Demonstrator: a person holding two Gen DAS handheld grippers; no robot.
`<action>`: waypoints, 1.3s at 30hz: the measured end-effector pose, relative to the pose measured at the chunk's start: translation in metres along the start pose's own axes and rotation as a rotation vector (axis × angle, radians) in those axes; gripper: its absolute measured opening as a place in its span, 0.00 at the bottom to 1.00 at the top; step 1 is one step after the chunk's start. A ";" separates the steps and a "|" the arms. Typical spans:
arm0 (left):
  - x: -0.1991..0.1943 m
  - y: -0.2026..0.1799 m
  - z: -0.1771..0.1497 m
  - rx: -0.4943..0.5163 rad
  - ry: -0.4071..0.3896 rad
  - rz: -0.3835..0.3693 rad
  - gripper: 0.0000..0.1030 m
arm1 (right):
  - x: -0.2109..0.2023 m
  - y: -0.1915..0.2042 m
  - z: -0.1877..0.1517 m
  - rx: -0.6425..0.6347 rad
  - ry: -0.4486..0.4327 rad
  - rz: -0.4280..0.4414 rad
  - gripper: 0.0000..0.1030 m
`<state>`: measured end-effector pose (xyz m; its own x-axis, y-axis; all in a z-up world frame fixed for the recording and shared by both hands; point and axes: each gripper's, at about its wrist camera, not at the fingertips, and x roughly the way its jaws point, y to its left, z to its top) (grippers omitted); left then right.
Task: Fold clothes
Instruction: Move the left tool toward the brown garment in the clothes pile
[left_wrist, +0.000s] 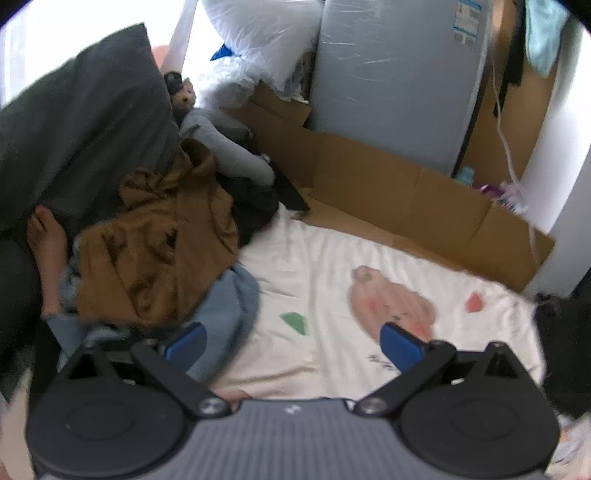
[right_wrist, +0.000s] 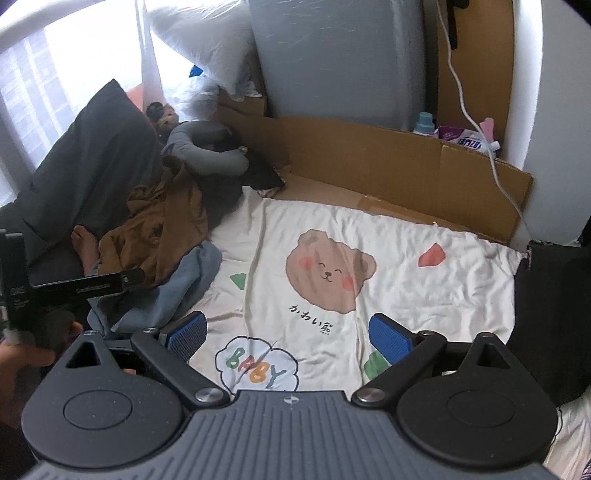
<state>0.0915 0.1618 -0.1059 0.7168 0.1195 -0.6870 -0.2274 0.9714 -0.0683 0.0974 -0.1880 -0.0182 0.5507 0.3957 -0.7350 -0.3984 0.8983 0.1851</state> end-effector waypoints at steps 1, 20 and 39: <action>0.005 0.003 0.000 0.015 -0.003 0.021 0.99 | 0.002 0.000 0.000 -0.002 0.007 0.011 0.94; 0.119 0.078 -0.016 -0.012 -0.002 0.279 0.99 | 0.048 -0.032 -0.012 -0.017 0.066 -0.006 0.94; 0.183 0.115 -0.018 -0.132 0.036 0.353 0.97 | 0.073 -0.023 -0.023 -0.073 0.156 -0.017 0.94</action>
<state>0.1847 0.2921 -0.2526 0.5560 0.4322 -0.7100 -0.5407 0.8368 0.0860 0.1302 -0.1843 -0.0915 0.4397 0.3408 -0.8310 -0.4453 0.8862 0.1278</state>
